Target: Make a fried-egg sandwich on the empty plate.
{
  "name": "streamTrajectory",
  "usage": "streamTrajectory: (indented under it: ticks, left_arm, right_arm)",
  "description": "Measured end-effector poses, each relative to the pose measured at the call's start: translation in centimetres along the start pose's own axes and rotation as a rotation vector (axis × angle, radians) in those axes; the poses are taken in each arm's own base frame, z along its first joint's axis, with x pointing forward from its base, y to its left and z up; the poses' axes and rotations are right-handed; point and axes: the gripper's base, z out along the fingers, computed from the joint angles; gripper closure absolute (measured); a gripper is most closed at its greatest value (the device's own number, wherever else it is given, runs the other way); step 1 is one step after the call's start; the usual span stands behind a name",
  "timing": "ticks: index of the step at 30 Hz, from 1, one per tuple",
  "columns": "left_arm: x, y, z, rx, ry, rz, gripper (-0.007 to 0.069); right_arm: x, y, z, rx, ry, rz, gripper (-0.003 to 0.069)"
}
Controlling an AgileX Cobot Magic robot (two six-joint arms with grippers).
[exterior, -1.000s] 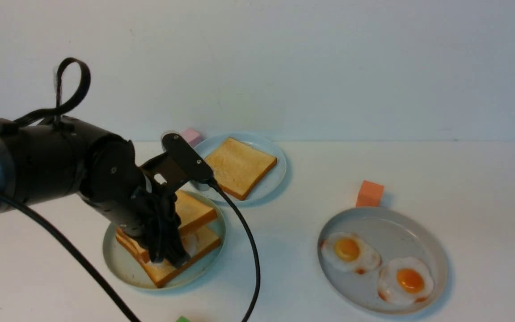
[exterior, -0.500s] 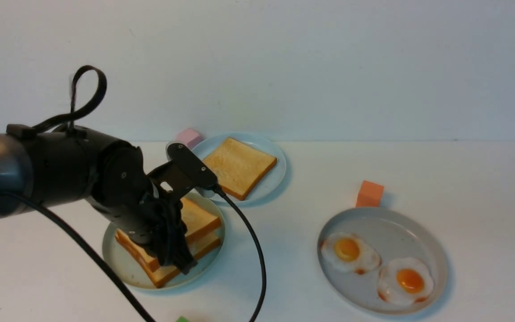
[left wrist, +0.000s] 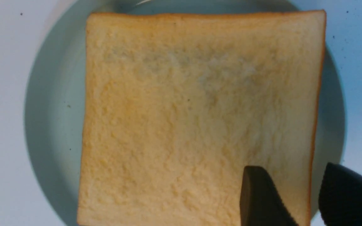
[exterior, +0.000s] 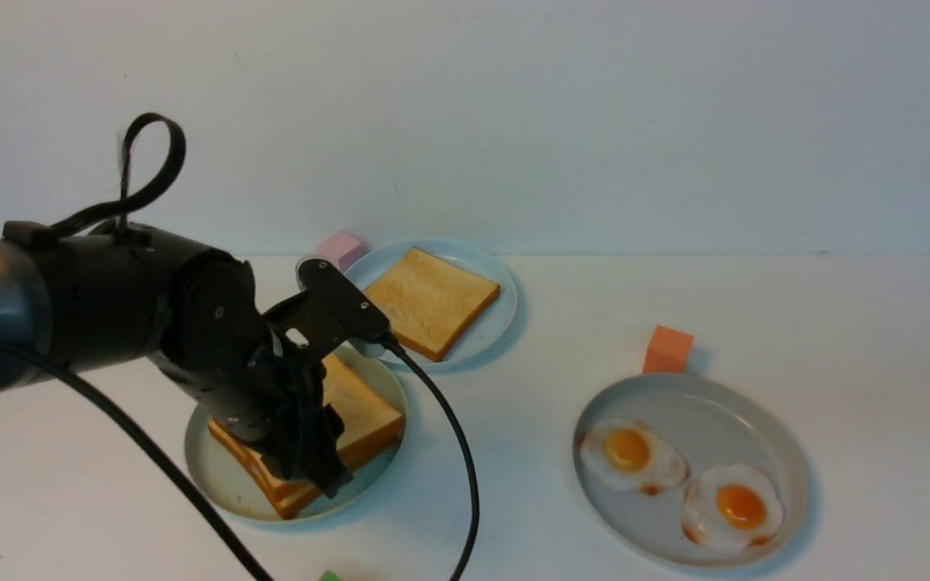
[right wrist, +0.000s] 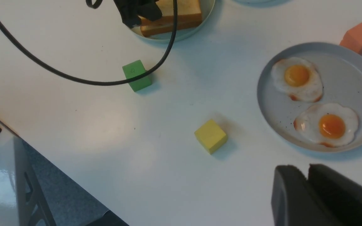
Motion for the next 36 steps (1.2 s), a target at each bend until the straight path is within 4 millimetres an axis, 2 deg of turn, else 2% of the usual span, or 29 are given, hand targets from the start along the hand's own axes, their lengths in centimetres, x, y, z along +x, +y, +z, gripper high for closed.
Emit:
streamTrajectory:
  ticks: [3,6,7,10,11,13,14,15,18,19,21,22,25,26,27,29,30,36]
  left_arm:
    - [-0.2,0.0,-1.5,-0.007,-0.034,-0.018,0.0316]
    - [-0.5,-0.2,-5.4,-0.003,-0.135,-0.109,0.0337]
    - [-0.6,-0.3,-6.9,0.006,-0.176,-0.147,0.0363]
    - [0.2,-1.3,-13.5,0.037,-0.338,-0.231,0.0481]
    - [1.0,-1.8,-15.6,0.049,-0.378,-0.240,0.0545]
    - [3.0,-2.8,-19.1,0.039,-0.471,-0.242,0.0620]
    - [4.1,-3.3,-20.2,0.033,-0.513,-0.243,0.0638]
    - [6.2,-4.3,-21.8,0.021,-0.588,-0.249,0.0638]
    - [9.9,-5.9,-22.7,-0.001,-0.719,-0.271,0.0638]
    - [11.9,-6.7,-23.1,-0.012,-0.792,-0.281,0.0638]
    - [13.3,-7.3,-22.5,-0.020,-0.824,-0.290,0.0638]
    - [15.5,-8.2,-22.1,-0.031,-0.892,-0.302,0.0638]
    - [18.5,-9.5,-20.7,-0.034,-0.998,-0.331,0.0638]
    - [18.5,-9.5,-20.7,-0.031,-0.999,-0.334,0.0638]
    - [19.9,-10.2,-19.7,-0.025,-1.048,-0.351,0.0638]
    - [20.6,-10.5,-19.3,-0.021,-1.074,-0.357,0.0638]
    - [21.3,-10.9,-18.5,0.000,-1.088,-0.375,0.0638]
    - [22.0,-11.5,-16.1,0.082,-1.060,-0.446,0.0638]
  right_arm:
    - [0.0,0.0,0.0,0.000,0.000,0.000,0.0551]
    - [0.0,0.0,0.0,0.000,0.000,0.000,0.0550]
    - [0.0,0.0,0.0,0.000,0.000,0.000,0.0550]
    - [0.0,0.0,0.0,0.000,0.000,0.000,0.0547]
    - [0.0,0.0,0.0,0.000,0.000,0.000,0.0546]
    - [0.0,0.0,0.0,-0.002,0.001,0.001,0.0544]
    - [0.0,0.0,0.0,-0.002,0.001,0.001,0.0543]
    - [0.0,0.0,0.0,-0.004,0.001,0.002,0.0543]
    - [0.1,0.1,0.0,-0.016,0.006,0.022,0.0541]
    - [0.1,0.2,0.0,-0.024,0.009,0.041,0.0539]
    - [0.1,0.3,0.0,-0.031,0.012,0.049,0.0539]
    - [0.1,0.3,0.0,-0.037,0.014,0.059,0.0536]
    - [0.1,0.4,0.0,-0.039,0.015,0.065,0.0534]
    - [0.1,0.4,0.0,-0.039,0.015,0.065,0.0533]
    - [0.1,0.4,0.0,-0.039,0.015,0.066,0.0530]
    - [0.1,0.4,0.0,-0.039,0.015,0.066,0.0529]
    - [0.1,0.4,0.0,-0.039,0.015,0.066,0.0526]
    - [0.2,0.4,0.0,-0.040,0.019,0.067,0.0519]
